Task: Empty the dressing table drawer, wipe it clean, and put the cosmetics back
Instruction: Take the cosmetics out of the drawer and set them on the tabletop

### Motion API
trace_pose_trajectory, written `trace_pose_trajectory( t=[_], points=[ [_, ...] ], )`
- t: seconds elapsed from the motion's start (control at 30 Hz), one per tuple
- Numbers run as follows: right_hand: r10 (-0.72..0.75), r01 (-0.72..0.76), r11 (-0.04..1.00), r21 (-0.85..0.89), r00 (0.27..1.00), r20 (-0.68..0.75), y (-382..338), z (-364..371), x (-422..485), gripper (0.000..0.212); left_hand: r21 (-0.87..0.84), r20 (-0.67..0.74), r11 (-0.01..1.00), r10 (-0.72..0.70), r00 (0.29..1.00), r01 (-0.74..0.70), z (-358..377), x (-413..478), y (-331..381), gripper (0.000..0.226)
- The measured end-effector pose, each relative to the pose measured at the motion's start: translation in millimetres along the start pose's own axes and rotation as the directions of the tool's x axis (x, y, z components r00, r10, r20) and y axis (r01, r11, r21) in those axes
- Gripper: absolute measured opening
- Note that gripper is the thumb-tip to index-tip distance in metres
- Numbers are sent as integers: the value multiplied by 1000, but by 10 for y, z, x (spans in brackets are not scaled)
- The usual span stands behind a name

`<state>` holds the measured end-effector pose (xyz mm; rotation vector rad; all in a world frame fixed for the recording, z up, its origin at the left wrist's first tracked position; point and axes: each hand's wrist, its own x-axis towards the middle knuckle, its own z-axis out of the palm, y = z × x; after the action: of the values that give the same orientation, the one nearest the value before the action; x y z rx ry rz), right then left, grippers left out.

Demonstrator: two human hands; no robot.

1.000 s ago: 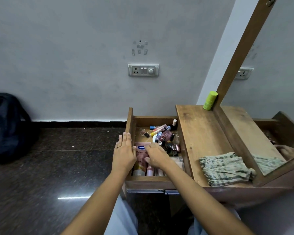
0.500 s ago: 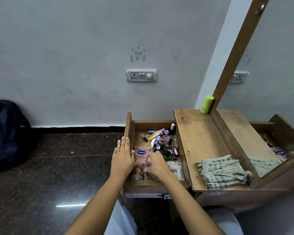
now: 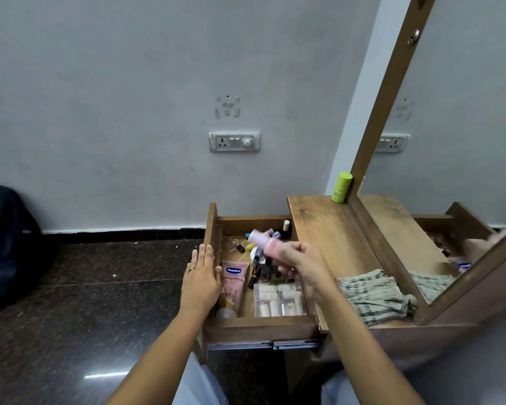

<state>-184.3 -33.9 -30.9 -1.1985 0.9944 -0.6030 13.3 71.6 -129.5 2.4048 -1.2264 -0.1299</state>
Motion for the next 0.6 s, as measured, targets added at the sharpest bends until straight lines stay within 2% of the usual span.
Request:
trace_pose_trajectory(
  t=[0.07,0.1,0.2,0.27,0.33,0.37,0.4,0.47,0.53,0.6],
  points=[
    [145,-135,903,409,989,5,-111,-122,101,22,-16,-6,1000,2,1000,-2,-3,20,11,57],
    [200,-183,831,525,980,25,-157,-194,158,24,-18,-7,1000,9,1000,-9,-5,23,14,57],
    [209,-210,687,696,974,87,-271,-297,324,20,-18,-3,1000,10,1000,-10,14,21,-12,56],
    [111,-79,715,695,994,-1,-363,-317,412,10,-27,-7,1000,-1,1000,1,37,3,-50,56],
    [-90,182,852,492,975,-205,-453,-369,539,5,-36,-8,999,-1,1000,1,50,13,-65,57],
    [-211,306,911,278,922,-325,-494,-422,613,13,-40,-3,999,-1,1000,1,55,23,-56,57],
    [-326,371,928,32,851,-412,-504,-489,712,20,-38,1,999,-3,1000,4,60,26,-52,58],
    [-485,325,869,-374,714,-505,-499,-644,878,24,-25,1,1000,-12,1000,12,78,43,-56,58],
    [-520,242,831,-501,656,-547,-483,-748,991,24,-3,2,1000,-21,1000,21,77,46,-50,58],
    [-526,177,818,-548,617,-585,-432,-832,1133,21,11,5,1000,-30,1000,30,72,56,-37,59]
  ],
)
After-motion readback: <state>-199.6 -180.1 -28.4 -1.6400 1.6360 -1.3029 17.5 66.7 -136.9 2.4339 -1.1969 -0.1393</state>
